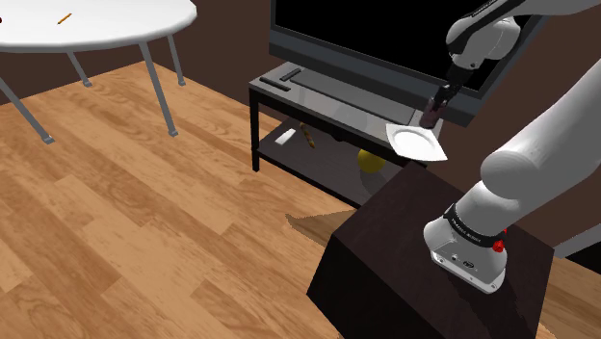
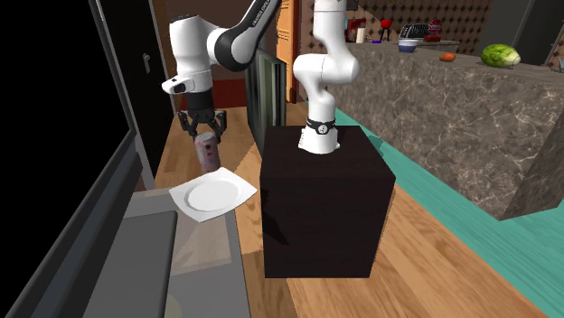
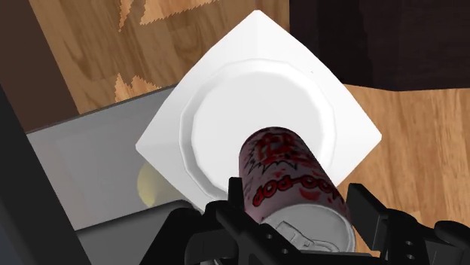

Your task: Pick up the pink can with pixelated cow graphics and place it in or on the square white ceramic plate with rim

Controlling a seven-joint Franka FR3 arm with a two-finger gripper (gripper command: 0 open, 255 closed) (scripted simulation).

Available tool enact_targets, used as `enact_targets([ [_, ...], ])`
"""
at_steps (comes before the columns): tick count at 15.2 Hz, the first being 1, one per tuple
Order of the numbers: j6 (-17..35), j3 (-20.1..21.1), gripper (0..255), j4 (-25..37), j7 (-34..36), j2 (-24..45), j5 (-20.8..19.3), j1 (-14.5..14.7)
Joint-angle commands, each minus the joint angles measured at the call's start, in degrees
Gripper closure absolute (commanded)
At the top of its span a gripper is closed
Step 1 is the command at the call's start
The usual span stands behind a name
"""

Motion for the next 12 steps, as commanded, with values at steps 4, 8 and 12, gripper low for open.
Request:
enact_targets([
  [4, 4.1, 0.2, 255, -1.1, -2.0, 3.4, 2.7, -0.2],
  [8, 7.0, 0.6, 255, -1.8, -3.8, 6.2, 5.2, -0.4],
  [12, 9.8, 1.4, 255, -2.1, -5.7, 9.2, 7.9, -0.9],
])
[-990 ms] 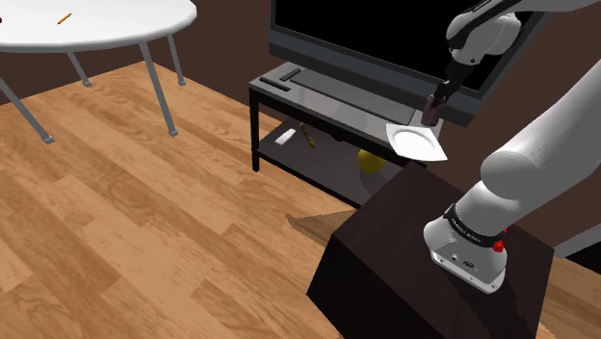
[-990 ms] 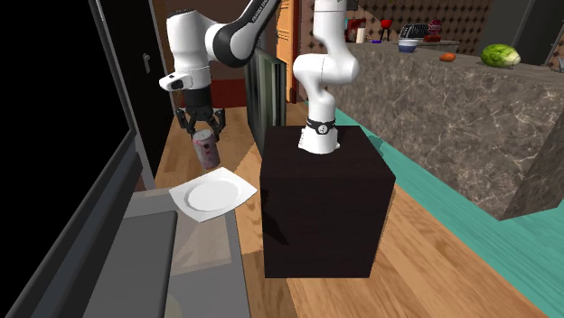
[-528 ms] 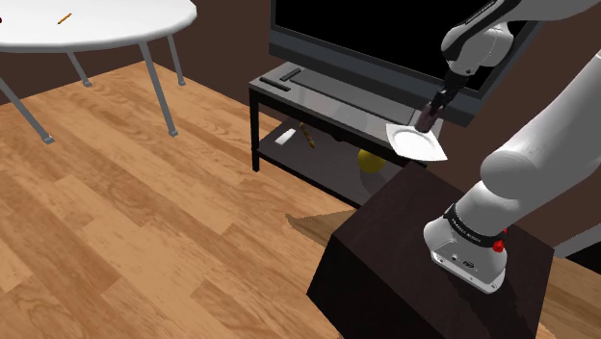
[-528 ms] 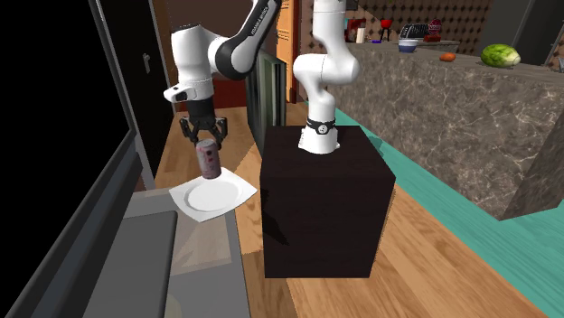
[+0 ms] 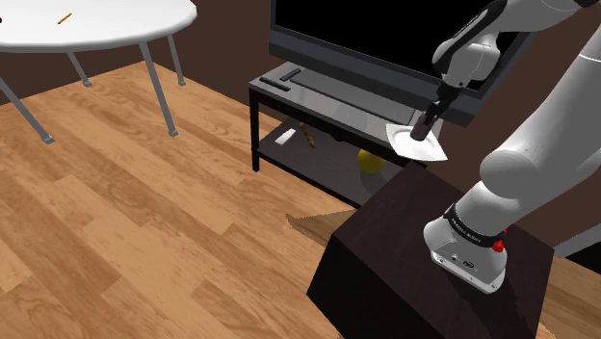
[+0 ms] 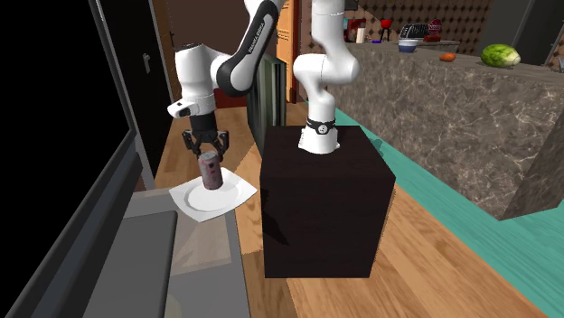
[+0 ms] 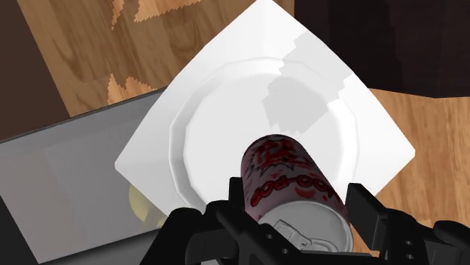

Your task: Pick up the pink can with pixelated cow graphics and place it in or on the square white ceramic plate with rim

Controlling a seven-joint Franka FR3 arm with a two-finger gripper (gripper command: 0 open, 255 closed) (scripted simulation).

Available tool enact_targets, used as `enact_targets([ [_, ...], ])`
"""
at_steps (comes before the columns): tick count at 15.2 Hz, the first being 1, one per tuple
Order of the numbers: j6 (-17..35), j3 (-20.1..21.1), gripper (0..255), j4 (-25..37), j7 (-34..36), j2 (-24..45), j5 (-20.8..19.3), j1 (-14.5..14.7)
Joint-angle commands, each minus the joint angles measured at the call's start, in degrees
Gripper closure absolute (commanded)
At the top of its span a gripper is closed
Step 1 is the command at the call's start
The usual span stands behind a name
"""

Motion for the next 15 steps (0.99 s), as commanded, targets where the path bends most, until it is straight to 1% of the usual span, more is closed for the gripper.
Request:
enact_targets([
  [1, 1.3, 0.5, 255, 0.0, -1.0, 1.5, 1.4, -0.3],
  [4, 3.4, 1.4, 255, -0.1, -2.7, 3.9, 3.8, -0.9],
  [12, 3.4, 1.5, 255, -0.1, -2.6, 3.9, 3.8, -1.0],
  [13, 3.4, 1.5, 0, -0.1, -2.7, 3.9, 3.8, -1.0],
  [15, 3.4, 1.5, 0, -0.1, -2.7, 3.9, 3.8, -1.0],
])
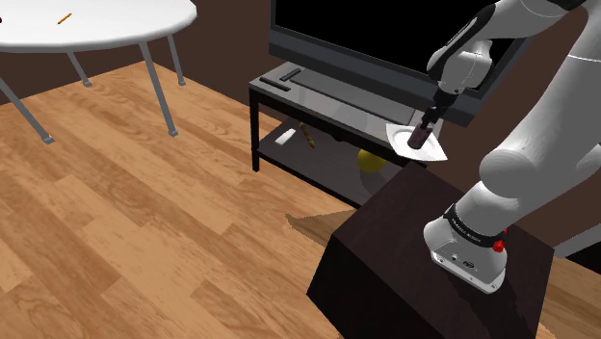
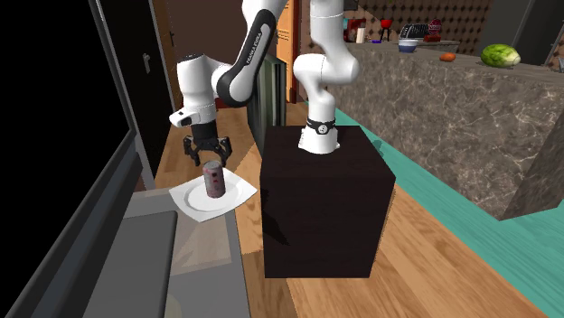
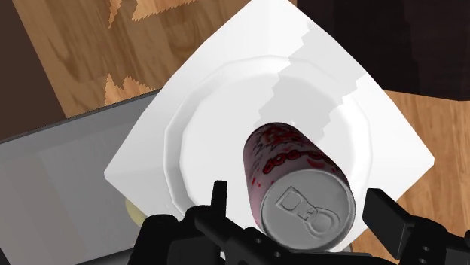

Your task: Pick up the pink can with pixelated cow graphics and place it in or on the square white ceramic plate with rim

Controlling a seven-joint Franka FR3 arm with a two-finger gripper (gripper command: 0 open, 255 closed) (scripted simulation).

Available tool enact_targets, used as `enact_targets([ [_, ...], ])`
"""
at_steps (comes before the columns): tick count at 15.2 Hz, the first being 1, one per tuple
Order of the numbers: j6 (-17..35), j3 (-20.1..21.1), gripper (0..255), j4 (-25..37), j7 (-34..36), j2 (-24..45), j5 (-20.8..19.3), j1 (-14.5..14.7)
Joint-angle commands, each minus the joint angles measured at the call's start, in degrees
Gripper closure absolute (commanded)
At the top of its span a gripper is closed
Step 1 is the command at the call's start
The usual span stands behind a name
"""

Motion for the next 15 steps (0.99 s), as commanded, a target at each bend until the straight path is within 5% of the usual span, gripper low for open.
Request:
enact_targets([
  [1, 0.0, 0.0, 0, 0.0, 0.0, 0.0, 0.0, 0.0],
  [3, 0.0, 0.0, 0, 0.0, 0.0, 0.0, 0.0, 0.0],
  [7, -6.7, -2.5, 0, 0.9, 4.6, -6.9, -6.5, 1.7],
  [15, -6.7, -2.4, 0, 0.9, 4.6, -6.9, -6.5, 1.6],
])
